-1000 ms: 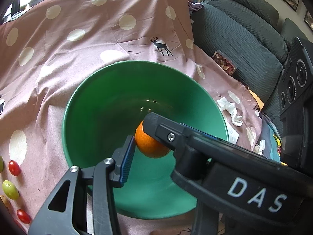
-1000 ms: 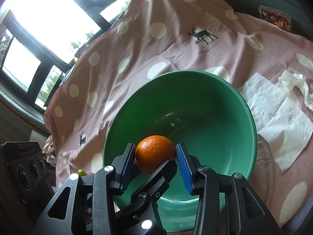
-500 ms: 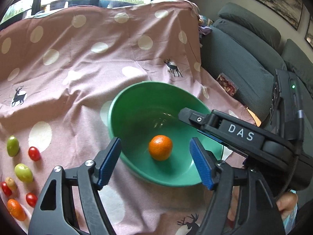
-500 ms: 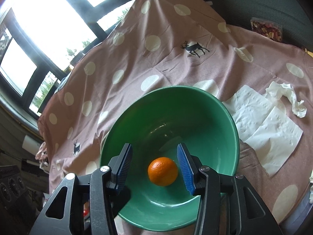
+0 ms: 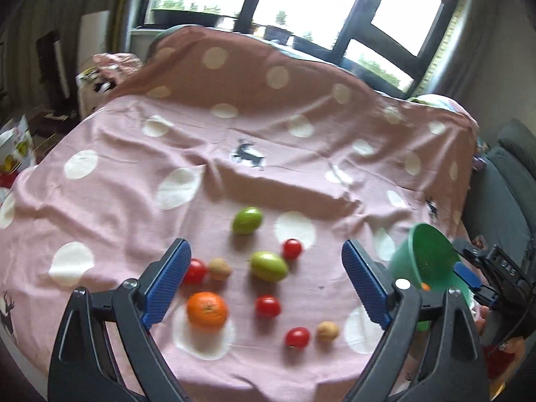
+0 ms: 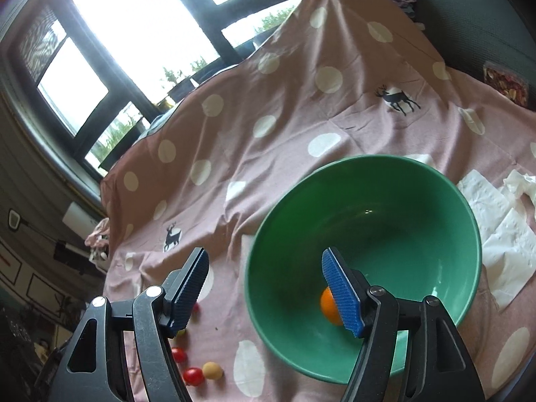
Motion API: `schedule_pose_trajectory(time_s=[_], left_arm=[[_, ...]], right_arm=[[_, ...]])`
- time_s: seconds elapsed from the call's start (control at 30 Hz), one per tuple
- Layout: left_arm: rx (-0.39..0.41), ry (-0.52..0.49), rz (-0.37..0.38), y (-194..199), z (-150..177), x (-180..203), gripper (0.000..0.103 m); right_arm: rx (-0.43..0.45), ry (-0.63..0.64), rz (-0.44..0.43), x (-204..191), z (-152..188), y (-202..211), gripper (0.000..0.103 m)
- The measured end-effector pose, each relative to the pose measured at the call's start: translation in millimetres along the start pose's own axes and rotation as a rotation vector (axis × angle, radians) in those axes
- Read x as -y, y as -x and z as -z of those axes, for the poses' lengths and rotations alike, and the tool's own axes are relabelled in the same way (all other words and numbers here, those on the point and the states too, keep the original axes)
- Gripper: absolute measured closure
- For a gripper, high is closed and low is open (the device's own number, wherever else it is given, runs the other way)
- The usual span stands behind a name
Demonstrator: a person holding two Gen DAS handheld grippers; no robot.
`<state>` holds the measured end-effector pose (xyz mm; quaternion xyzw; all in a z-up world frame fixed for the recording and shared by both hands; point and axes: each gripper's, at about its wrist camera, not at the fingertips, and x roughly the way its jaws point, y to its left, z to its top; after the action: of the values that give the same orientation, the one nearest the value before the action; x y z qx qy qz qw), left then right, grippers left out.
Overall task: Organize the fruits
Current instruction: 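Move the right tool back to the second orange among the fruits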
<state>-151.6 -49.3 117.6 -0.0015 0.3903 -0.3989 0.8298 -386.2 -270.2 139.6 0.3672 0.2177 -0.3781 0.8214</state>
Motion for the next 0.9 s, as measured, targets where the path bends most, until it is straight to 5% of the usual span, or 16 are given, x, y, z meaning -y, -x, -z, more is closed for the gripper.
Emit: schedule_pose_trajectory(time_s=[0.13,0.23,0.53,0.6,0.9], left_arm=[[-0.017,0.09,-0.095,-8,3,-51,0.012],[-0.037,0.179,-0.093,-12,3,-75,0.013],[-0.044,0.217,-0.117,-18,4,-89,0.021],[-0.051,0.232,-0.121,-20,5,-94,0.025],[-0.064,0.257,-0.109,-21,5,-103,0.039]], right_arm=[[-0.041,0.084,-0.007,-33,9,-13,0.032],[-0.111,0.114,-0.078,-56,20,-29,0.032],[-0.368,0.248,-0.267,-132,76,-80,0.033],[-0.436,0.271,-0.297,-145,91,-91,0.04],[-0.589,0.375,-0.266,-175,142,-117,0.053]])
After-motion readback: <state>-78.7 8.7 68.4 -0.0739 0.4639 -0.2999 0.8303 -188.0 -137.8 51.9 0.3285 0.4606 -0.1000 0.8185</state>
